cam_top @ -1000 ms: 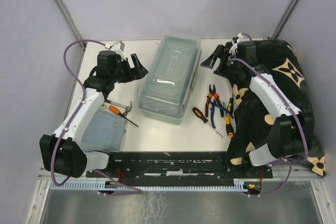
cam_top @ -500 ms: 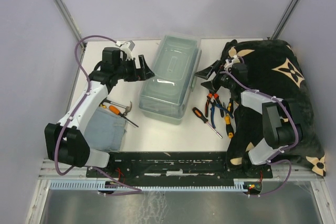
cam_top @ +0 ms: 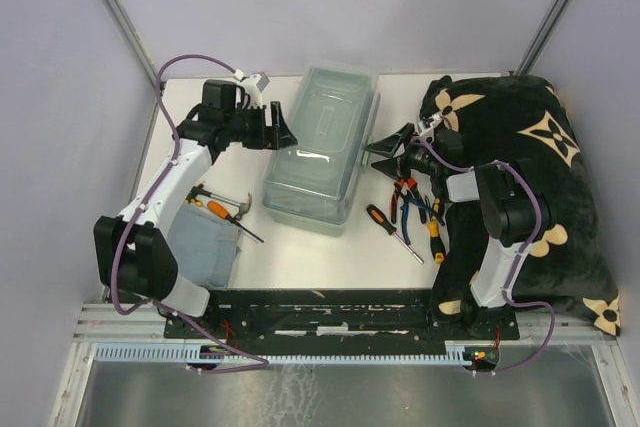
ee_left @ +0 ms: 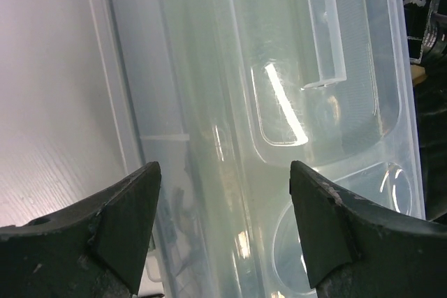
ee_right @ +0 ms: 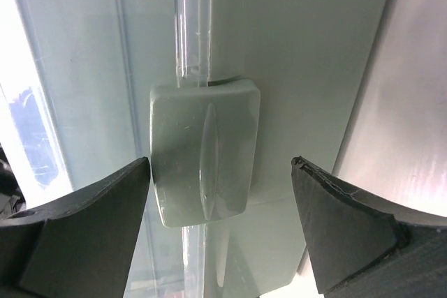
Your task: Pack the tool kit
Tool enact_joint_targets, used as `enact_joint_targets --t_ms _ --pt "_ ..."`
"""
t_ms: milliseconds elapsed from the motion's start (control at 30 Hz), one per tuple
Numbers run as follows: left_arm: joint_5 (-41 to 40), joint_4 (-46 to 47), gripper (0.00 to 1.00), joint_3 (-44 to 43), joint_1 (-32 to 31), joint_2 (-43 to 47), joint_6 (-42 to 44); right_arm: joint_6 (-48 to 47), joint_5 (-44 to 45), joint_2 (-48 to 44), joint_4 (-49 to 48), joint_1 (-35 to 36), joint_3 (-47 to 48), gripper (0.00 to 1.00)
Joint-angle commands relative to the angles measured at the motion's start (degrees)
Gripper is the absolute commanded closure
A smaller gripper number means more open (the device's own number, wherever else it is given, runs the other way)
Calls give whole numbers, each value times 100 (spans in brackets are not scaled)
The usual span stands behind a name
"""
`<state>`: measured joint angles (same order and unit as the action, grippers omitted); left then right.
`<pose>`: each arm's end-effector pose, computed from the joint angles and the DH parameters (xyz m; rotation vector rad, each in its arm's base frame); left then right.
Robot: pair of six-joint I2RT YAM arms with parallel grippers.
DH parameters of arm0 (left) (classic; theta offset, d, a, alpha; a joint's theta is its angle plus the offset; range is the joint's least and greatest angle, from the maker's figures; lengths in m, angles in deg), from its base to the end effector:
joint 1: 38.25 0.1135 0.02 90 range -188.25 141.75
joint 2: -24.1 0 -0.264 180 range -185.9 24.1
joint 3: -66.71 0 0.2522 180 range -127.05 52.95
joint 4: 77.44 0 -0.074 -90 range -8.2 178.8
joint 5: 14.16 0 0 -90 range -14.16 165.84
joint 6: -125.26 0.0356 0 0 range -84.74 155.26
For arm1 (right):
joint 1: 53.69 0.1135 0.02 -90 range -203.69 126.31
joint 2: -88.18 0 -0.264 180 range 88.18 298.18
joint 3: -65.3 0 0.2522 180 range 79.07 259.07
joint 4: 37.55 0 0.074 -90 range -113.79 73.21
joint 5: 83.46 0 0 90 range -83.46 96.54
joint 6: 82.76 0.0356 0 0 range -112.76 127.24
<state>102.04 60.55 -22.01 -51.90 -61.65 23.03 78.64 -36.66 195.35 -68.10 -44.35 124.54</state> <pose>0.3214 -0.0942 0.3231 0.2791 2.2606 -0.7550 0.3535 0.0828 0.1487 0.5494 2.0784 1.6052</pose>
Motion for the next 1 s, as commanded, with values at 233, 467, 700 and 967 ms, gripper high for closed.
enact_joint_targets --t_ms 233,467,700,967 --pt "25 -797 26 -431 -51 -903 1579 -713 -923 212 -763 121 103 9" --pt "-331 -937 14 -1167 -55 -1322 1722 -1474 -912 108 174 129 139 8" --pt "227 -1113 27 -1657 -62 -1871 1783 -1764 -813 -47 602 121 209 6" --pt "468 -1308 54 -1321 -145 -1804 2798 -1887 -1126 15 454 -5 269 4"
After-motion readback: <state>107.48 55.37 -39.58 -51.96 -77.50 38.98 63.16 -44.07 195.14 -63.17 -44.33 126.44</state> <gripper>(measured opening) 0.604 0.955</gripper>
